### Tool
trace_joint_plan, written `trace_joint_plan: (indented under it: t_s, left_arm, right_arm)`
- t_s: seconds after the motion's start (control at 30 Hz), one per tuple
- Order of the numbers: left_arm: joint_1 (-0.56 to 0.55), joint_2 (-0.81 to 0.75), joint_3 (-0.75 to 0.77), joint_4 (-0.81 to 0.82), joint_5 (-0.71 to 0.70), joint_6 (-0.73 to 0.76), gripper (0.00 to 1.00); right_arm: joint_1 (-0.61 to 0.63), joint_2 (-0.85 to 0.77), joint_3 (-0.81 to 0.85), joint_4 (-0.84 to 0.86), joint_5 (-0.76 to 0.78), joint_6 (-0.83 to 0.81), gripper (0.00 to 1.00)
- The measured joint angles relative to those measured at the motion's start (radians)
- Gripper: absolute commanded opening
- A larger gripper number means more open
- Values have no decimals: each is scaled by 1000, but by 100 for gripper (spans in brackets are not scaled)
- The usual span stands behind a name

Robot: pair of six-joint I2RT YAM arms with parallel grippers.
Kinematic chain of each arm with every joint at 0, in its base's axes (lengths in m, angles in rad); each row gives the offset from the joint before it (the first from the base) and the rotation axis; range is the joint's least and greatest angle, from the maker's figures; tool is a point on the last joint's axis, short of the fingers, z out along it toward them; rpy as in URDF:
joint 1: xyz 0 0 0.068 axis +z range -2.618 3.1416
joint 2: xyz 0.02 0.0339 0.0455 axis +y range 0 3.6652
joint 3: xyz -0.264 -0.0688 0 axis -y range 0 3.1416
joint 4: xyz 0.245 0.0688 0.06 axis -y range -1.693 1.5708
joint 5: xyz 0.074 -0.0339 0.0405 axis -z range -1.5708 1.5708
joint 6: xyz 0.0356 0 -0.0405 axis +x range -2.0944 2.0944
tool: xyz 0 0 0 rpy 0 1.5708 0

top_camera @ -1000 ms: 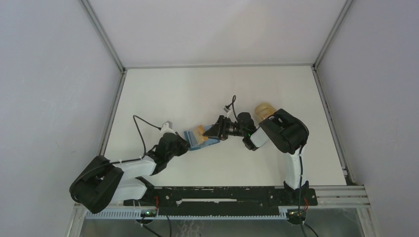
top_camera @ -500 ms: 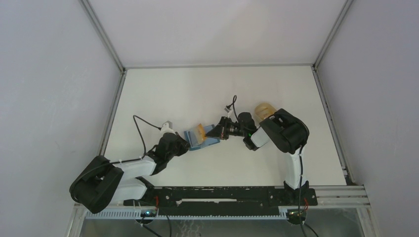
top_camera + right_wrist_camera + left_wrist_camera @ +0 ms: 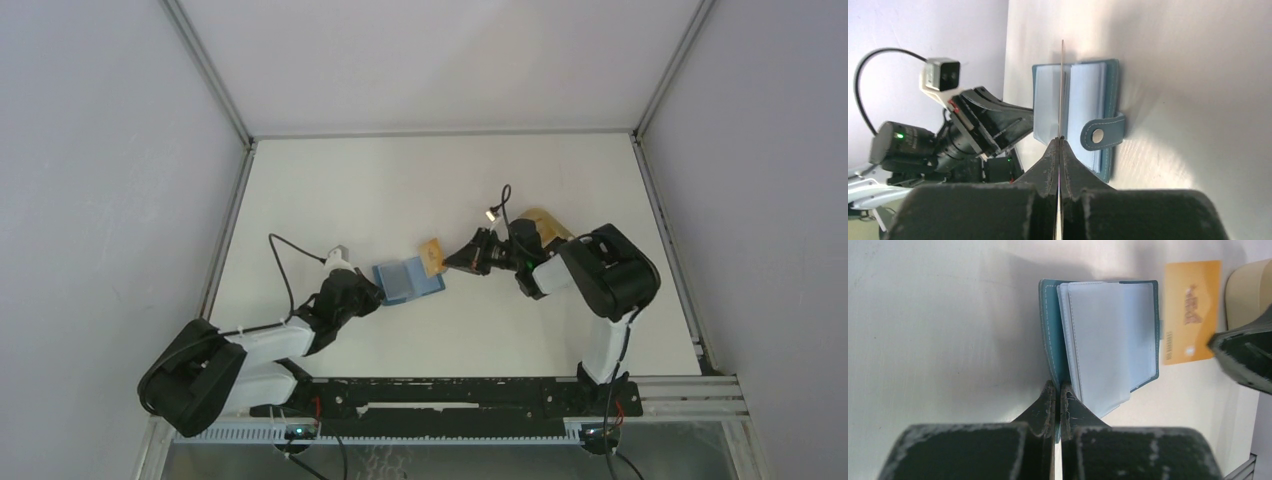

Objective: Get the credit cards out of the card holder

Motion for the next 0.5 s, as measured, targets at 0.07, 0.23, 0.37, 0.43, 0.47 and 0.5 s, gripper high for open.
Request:
trace_joint_plan:
  t_s: [0.07, 0.23, 0.37, 0.43, 0.47, 0.5]
  left_arm:
    - [0, -6, 0, -6, 0, 0, 0]
    - [0, -24, 0, -21, 3, 5, 0]
    - [0, -40, 0, -36, 6, 10, 0]
    - [0, -47, 0, -44, 9, 18, 0]
    - [0, -50, 0, -47, 10, 19, 0]
    - [0, -53, 0, -51, 11, 24, 0]
  right_arm:
    - [-33, -59, -11, -49, 7, -19, 0]
    - [-97, -278, -41, -190, 49, -63, 0]
    - [-142, -538, -87, -333, 167, -84, 0]
    - [-181, -692, -122, -422, 267, -86, 0]
    - [-189, -725, -129, -440, 286, -87, 0]
    - [-211, -786, -138, -488, 332, -85, 0]
